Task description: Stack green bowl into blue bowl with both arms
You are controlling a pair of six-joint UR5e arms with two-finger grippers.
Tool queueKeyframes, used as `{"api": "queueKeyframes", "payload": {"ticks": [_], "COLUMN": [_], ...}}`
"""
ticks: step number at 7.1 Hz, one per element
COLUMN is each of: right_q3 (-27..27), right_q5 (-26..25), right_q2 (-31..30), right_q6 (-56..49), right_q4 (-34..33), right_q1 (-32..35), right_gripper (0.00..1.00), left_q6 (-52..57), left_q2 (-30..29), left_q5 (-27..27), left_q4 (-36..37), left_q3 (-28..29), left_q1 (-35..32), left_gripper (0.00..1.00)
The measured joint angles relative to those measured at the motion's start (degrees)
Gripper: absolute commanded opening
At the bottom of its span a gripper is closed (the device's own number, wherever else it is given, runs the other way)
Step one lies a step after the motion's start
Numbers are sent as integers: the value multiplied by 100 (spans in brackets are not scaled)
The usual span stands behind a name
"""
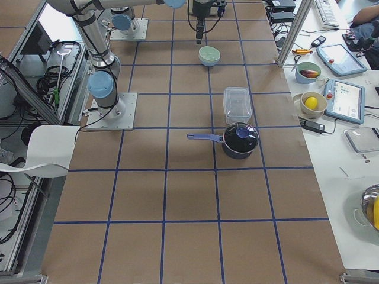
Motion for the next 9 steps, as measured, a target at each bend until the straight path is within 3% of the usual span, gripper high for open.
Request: {"api": "queueKeyframes", "payload": {"ticks": [4, 9], "right_q3": [-156, -131], "right_q5": [-152, -168], "right_q2": [165, 211], "right_q6": [333, -302], "right_q4": [2, 28], "right_q1": [7, 213], "right_gripper": [100, 100], "left_q6": [-8, -9], "left_q2": [7, 22], "left_q5": [-5, -13], "left_q4": [4, -2], "left_q3": [-15, -20], "left_q1": [0, 0], "left_gripper": [100, 100]}}
